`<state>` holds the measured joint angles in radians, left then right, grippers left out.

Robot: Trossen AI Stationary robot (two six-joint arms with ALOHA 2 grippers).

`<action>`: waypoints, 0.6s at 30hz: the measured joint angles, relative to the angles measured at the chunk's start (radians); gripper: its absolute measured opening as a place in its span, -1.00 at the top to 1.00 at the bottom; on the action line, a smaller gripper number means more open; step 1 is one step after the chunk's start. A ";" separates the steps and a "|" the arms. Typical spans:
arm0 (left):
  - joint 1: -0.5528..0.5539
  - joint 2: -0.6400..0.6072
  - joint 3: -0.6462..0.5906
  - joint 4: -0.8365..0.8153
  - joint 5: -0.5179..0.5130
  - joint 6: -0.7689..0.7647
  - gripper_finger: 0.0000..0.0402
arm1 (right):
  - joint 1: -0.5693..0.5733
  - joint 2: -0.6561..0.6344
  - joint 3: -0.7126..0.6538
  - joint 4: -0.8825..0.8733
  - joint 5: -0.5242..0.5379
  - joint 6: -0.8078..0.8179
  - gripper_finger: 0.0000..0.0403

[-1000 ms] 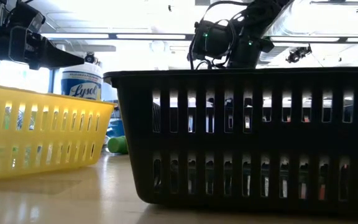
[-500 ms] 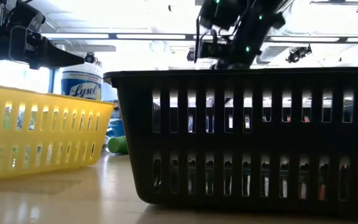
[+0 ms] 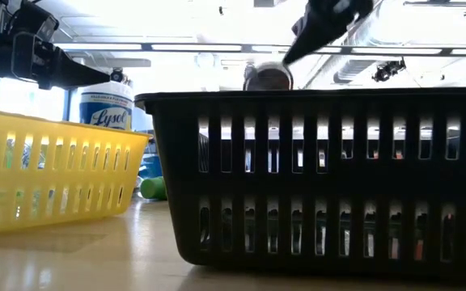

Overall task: Pick & Place Travel size toiletries
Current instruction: Put the black hairbrush into the black bin

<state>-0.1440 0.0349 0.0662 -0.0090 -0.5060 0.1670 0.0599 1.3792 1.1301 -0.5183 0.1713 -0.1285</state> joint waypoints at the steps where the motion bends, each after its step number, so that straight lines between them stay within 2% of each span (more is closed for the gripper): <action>1: 0.000 0.000 0.000 0.002 0.000 -0.001 1.00 | 0.006 -0.007 0.000 0.005 -0.016 0.001 0.99; 9: 0.000 0.000 0.000 0.007 0.002 -0.010 1.00 | 0.098 -0.010 0.000 0.093 -0.169 0.000 0.99; 18: 0.000 0.000 0.000 0.007 0.002 -0.015 1.00 | 0.285 -0.010 0.000 0.154 -0.176 0.021 0.99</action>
<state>-0.1440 0.0346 0.0662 -0.0017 -0.5045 0.1520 0.3445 1.3697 1.1297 -0.3640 -0.0050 -0.1076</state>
